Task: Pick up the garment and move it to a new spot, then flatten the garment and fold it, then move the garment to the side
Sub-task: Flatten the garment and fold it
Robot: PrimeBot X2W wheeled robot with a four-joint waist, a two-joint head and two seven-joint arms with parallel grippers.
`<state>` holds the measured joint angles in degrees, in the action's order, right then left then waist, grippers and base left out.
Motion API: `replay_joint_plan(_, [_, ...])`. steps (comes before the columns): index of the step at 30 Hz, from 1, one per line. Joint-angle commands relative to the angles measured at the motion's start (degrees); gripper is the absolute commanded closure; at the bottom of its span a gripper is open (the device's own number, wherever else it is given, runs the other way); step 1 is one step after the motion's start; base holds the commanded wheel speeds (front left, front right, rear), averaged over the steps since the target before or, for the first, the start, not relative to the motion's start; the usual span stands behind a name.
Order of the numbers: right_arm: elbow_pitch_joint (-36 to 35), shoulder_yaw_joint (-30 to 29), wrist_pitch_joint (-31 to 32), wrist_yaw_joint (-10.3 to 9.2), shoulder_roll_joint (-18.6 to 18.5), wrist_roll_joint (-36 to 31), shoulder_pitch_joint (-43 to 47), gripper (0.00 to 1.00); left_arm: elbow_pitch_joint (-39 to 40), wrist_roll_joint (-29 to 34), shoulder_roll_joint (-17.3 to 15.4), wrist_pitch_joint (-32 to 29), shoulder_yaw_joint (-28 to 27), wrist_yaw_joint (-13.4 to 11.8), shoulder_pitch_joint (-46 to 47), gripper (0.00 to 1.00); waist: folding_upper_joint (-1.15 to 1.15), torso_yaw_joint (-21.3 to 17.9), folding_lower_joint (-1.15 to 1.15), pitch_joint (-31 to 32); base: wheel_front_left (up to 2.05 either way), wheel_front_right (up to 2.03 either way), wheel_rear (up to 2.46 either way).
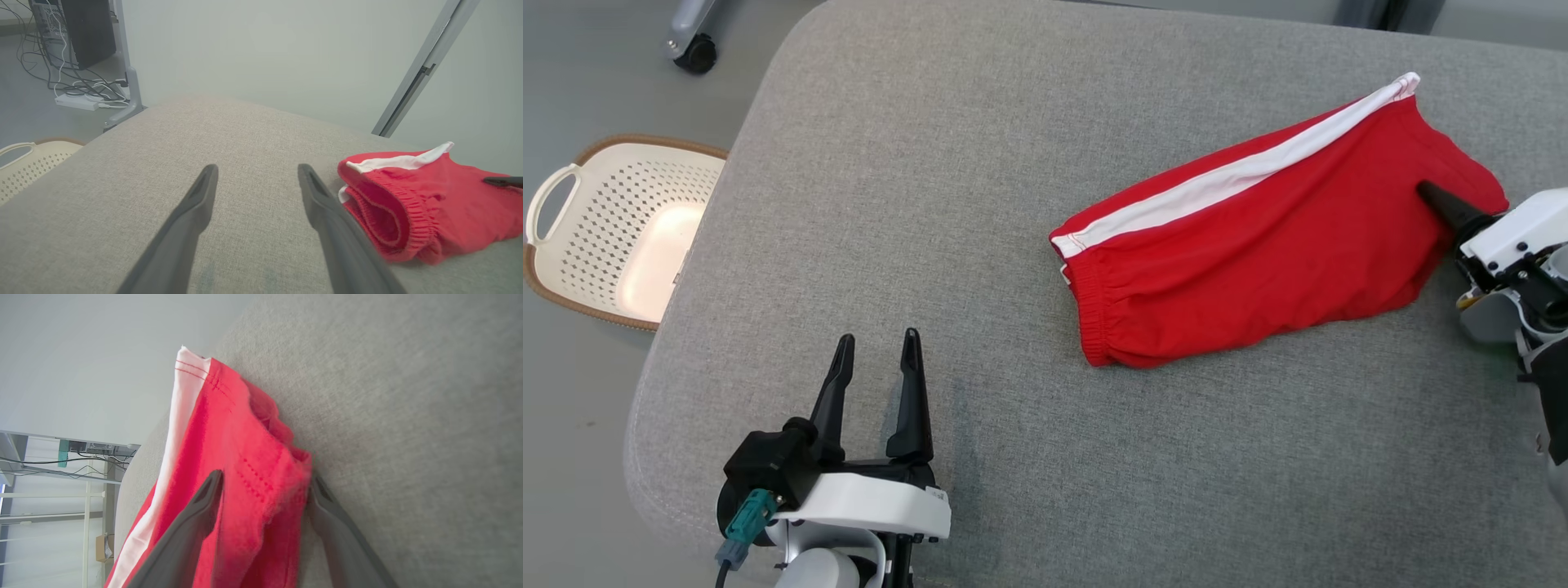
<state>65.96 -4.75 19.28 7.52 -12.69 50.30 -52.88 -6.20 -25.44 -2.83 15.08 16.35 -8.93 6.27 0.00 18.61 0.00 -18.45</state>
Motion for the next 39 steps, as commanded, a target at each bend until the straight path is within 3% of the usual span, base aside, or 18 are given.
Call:
replay_joint_plan(1, [2.0,0.3,0.3,-0.06,0.3,-0.5,0.5,0.0,0.3,-0.6,-0.2,0.0,0.2,-0.3,0.9,0.0,0.0,0.3,0.0,-0.7,0.0,0.0,0.0])
replay_joint_plan(5, [2.7,0.5,0.5,-0.06,0.5,-0.9,-1.2,0.0,0.3,-0.7,-0.2,0.0,0.5,-0.5,1.4,0.0,0.0,0.6,0.0,-1.4,0.0,0.0,0.0])
replay_joint_plan(6, [2.8,0.5,0.5,-0.06,0.5,-1.0,-1.4,0.15,0.3,-0.7,-0.2,0.0,0.5,-0.6,1.5,0.0,0.0,0.7,0.0,-1.5,0.0,0.0,0.0])
replay_joint_plan(7, [2.9,0.5,0.6,-0.06,0.5,-1.0,-1.5,0.52,0.2,-0.6,-0.2,0.0,0.5,-0.6,1.6,0.0,0.0,0.7,0.0,-1.5,0.0,0.0,0.0])
replay_joint_plan(8, [3.0,0.6,0.5,-0.06,0.6,-1.1,-1.6,0.73,0.2,-0.7,-0.2,0.0,0.5,-0.6,1.6,0.0,0.0,0.7,0.0,-1.6,0.0,0.0,0.0])
replay_joint_plan(9, [3.0,0.7,0.6,-0.06,0.7,-1.2,-1.7,1.0,0.2,-0.7,-0.2,0.0,0.5,-0.7,1.5,0.0,0.0,0.7,0.0,-1.6,0.0,0.0,0.0])
replay_joint_plan(27, [-3.9,1.5,-2.0,-0.04,0.3,0.9,1.5,1.0,-0.8,-0.1,-0.2,0.0,-0.2,-0.3,1.7,0.0,0.0,-1.7,0.0,0.3,0.0,0.0,0.0])
replay_joint_plan(39, [-8.4,-0.7,-5.9,-0.04,0.1,4.0,8.1,1.0,-1.3,1.2,-0.2,0.0,-1.8,1.0,0.3,0.0,0.0,-5.8,0.0,3.6,0.0,0.0,0.0])
